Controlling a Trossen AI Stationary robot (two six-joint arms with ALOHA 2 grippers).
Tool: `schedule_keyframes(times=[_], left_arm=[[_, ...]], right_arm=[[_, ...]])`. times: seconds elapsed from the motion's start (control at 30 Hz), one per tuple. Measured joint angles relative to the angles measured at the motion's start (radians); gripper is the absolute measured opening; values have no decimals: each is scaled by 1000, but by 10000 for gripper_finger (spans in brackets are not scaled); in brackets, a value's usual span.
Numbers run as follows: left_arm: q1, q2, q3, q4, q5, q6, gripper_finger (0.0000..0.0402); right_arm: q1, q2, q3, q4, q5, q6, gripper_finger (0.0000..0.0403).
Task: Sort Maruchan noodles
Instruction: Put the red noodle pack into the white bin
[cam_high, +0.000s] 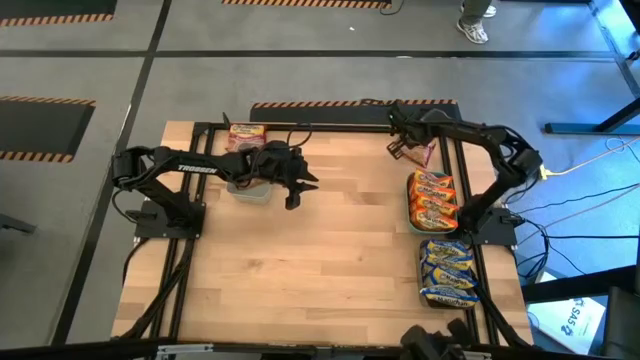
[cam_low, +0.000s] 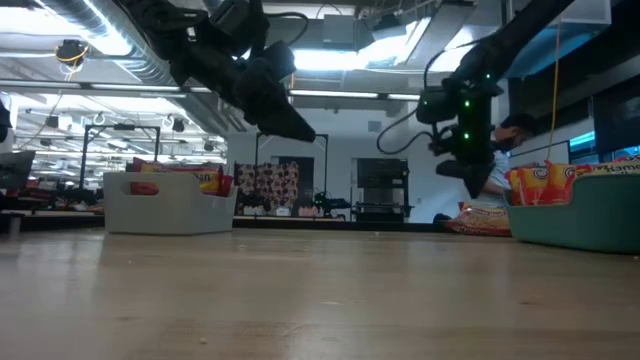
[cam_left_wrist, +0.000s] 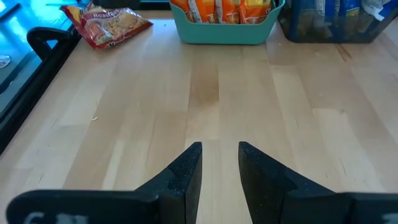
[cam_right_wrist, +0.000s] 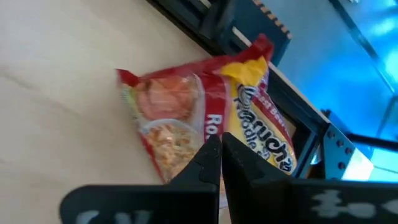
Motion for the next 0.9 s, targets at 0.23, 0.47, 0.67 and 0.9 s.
schedule_keyframes(times=[0.23,0.47,0.67,0.9], left_arm=[[0,0,0,5,0,0,98],[0,0,0,5,0,0,98],[0,0,0,7,0,0,98],[0,0,0,22,0,0,99]], right_arm=[[-30,79,0,11,66,-1,1],[-28,126,0,25,55,-1,1],[-6,126,0,24,-57,4,1],[72,125,0,50,-131,-6,1]])
